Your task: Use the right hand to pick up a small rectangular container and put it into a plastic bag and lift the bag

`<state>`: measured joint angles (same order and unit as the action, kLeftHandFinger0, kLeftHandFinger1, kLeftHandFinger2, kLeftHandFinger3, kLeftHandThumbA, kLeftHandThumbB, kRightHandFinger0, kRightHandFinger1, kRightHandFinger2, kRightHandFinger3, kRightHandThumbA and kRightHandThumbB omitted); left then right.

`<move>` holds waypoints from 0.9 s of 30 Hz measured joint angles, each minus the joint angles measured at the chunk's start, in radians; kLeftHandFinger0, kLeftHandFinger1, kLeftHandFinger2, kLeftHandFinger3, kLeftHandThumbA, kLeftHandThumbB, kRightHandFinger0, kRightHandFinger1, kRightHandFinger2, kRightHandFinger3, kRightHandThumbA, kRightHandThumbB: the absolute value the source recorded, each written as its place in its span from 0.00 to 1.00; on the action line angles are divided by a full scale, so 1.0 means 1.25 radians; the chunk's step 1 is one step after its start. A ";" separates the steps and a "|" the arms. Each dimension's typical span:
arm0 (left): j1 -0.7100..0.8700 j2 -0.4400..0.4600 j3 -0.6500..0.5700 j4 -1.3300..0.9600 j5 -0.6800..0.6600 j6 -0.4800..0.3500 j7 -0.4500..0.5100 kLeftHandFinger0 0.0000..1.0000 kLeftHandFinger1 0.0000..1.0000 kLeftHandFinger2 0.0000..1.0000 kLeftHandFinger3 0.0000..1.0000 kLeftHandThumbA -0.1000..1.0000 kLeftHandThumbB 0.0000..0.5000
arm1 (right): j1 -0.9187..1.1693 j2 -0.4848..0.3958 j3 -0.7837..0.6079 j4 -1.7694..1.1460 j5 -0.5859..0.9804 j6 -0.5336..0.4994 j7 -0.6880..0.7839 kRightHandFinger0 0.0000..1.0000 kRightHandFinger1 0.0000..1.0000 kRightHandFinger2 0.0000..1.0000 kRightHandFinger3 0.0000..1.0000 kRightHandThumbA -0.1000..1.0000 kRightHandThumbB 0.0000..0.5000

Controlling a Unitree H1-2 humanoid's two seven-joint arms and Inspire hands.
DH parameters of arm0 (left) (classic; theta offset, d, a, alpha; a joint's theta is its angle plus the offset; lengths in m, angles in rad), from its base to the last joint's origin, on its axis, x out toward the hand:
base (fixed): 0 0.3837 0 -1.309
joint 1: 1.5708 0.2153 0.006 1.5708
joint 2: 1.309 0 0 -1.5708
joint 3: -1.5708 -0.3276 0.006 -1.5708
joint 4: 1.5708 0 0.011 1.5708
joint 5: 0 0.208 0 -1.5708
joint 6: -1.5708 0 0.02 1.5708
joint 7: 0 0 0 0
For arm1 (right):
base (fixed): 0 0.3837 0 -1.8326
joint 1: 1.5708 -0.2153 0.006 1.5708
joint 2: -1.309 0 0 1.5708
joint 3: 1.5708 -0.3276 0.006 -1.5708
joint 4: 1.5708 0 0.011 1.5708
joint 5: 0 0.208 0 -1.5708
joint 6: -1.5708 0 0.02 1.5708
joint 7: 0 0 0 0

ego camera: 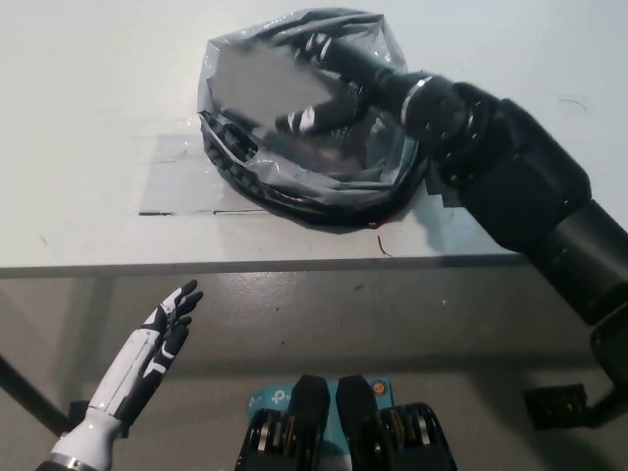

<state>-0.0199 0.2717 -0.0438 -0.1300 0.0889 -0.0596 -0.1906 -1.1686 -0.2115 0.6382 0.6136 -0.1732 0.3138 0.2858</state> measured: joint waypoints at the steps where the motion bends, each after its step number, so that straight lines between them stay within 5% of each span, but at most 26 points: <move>1: 0.000 0.000 0.000 0.000 0.001 0.000 0.000 1.00 1.00 1.00 1.00 1.00 0.42 | 0.000 0.000 0.010 0.000 -0.009 -0.002 0.009 1.00 1.00 1.00 1.00 0.69 0.80; 16: 0.000 0.000 0.000 0.000 0.009 0.000 0.000 1.00 1.00 1.00 1.00 1.00 0.47 | 0.000 -0.003 0.058 0.000 -0.157 -0.030 0.027 1.00 1.00 1.00 1.00 0.74 0.73; 27: 0.000 0.001 0.000 0.000 0.009 -0.001 0.000 1.00 1.00 1.00 1.00 1.00 0.48 | 0.012 -0.004 -0.024 -0.056 -0.215 -0.081 -0.033 1.00 1.00 1.00 1.00 0.89 0.61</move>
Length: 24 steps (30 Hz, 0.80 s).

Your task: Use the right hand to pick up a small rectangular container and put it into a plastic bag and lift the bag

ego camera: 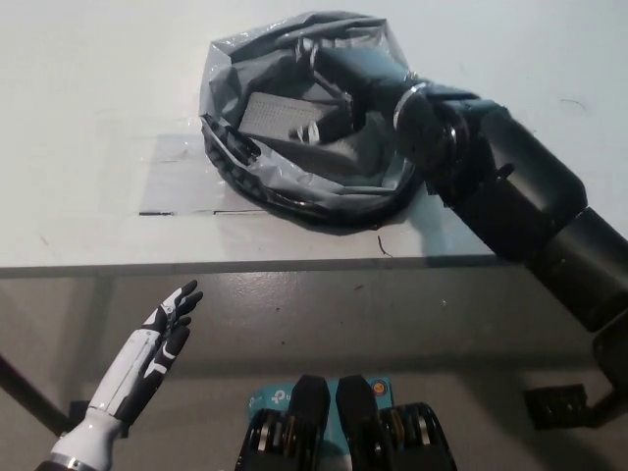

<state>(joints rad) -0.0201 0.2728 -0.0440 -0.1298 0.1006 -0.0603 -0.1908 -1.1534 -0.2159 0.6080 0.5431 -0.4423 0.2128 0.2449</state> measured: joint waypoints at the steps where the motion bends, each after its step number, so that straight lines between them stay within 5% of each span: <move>1: 0.000 0.000 0.000 0.000 0.000 0.000 0.000 1.00 1.00 1.00 1.00 1.00 0.48 | 0.000 0.000 -0.012 -0.006 -0.003 -0.007 -0.012 1.00 1.00 1.00 1.00 0.91 0.61; 12: 0.000 0.000 -0.001 0.000 0.002 0.000 0.000 0.99 1.00 1.00 1.00 1.00 0.45 | -0.028 -0.009 -0.167 -0.011 -0.035 -0.092 -0.150 1.00 1.00 1.00 1.00 0.83 0.56; 16: 0.000 0.003 -0.003 0.000 0.006 -0.003 0.000 0.99 1.00 1.00 1.00 1.00 0.43 | -0.031 -0.011 -0.176 0.047 -0.047 -0.113 -0.186 1.00 1.00 1.00 1.00 0.78 0.59; 24: 0.000 0.004 -0.005 0.001 0.012 -0.008 0.000 0.98 1.00 1.00 1.00 1.00 0.43 | -0.031 -0.006 -0.181 0.229 -0.060 -0.135 -0.233 1.00 1.00 1.00 1.00 0.84 0.70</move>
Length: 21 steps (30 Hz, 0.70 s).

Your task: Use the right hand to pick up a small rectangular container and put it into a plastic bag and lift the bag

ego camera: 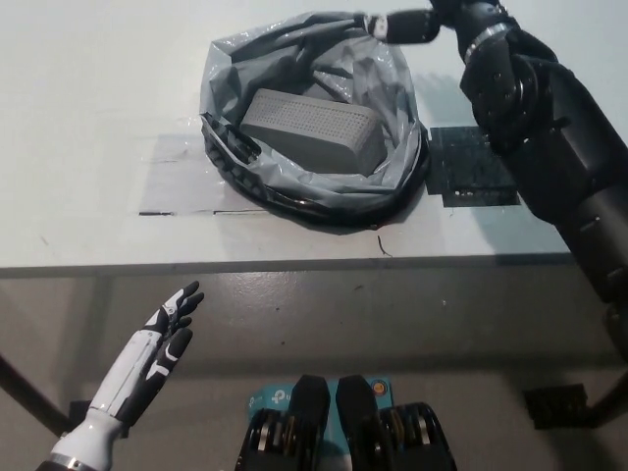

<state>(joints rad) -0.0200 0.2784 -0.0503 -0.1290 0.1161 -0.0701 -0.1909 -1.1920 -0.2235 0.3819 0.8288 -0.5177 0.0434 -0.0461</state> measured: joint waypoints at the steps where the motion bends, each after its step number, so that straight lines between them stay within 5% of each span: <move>1: 0.000 0.000 0.000 0.000 0.000 -0.001 0.000 0.98 1.00 1.00 1.00 1.00 0.43 | 0.000 0.001 0.000 0.012 -0.001 -0.001 -0.002 1.00 1.00 1.00 1.00 0.85 0.70; 21: 0.000 0.002 -0.003 0.000 0.006 -0.005 0.000 0.98 1.00 1.00 1.00 1.00 0.41 | 0.001 0.054 -0.006 0.118 0.008 0.008 0.010 1.00 1.00 1.00 1.00 0.94 0.81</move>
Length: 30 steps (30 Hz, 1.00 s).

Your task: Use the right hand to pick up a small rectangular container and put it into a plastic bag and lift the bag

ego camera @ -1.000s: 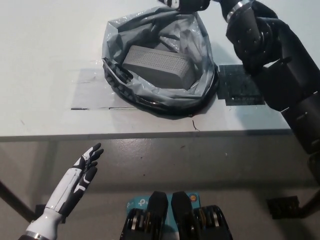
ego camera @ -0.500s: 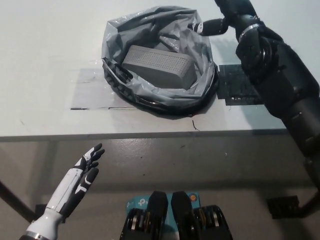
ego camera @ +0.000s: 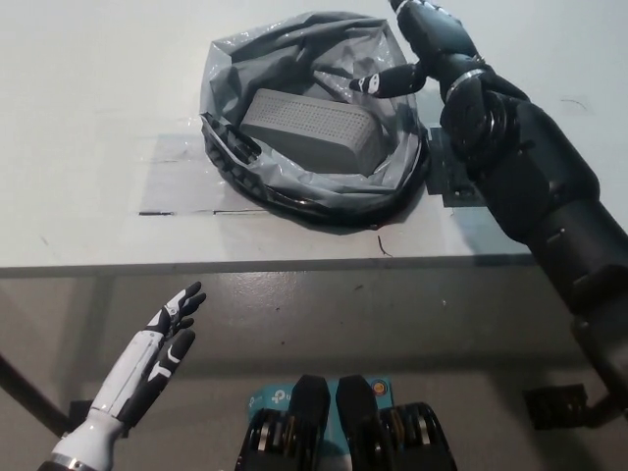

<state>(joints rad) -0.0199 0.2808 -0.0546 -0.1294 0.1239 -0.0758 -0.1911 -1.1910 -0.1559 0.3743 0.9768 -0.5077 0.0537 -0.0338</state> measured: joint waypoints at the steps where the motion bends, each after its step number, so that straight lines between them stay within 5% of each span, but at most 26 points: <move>1: 0.000 0.000 0.000 0.000 0.000 0.000 0.000 0.98 1.00 1.00 1.00 1.00 0.42 | 0.000 0.002 0.000 0.001 0.000 0.001 0.002 1.00 1.00 1.00 1.00 0.94 0.81; 10: 0.000 0.000 0.000 0.000 0.003 -0.001 0.000 0.99 1.00 1.00 1.00 1.00 0.40 | 0.001 0.005 0.012 0.010 -0.005 0.019 0.010 1.00 1.00 1.00 1.00 0.92 0.77; 11: 0.000 0.000 0.000 0.000 0.003 -0.001 0.000 0.99 1.00 1.00 1.00 1.00 0.40 | 0.001 0.005 0.013 0.011 -0.005 0.020 0.010 1.00 1.00 1.00 1.00 0.89 0.70; 14: 0.000 0.000 0.000 0.000 0.003 -0.001 0.000 0.97 1.00 1.00 1.00 1.00 0.39 | 0.001 0.005 0.021 0.035 -0.010 0.027 0.009 1.00 1.00 1.00 1.00 0.89 0.78; 30: 0.003 0.000 -0.003 0.001 0.009 -0.009 0.000 0.94 1.00 1.00 1.00 1.00 0.38 | 0.001 0.003 0.012 0.132 -0.010 0.027 -0.016 1.00 1.00 1.00 1.00 0.80 0.75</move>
<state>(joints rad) -0.0156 0.2811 -0.0586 -0.1282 0.1357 -0.0873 -0.1912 -1.1901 -0.1523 0.3888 1.1417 -0.5203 0.0870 -0.0535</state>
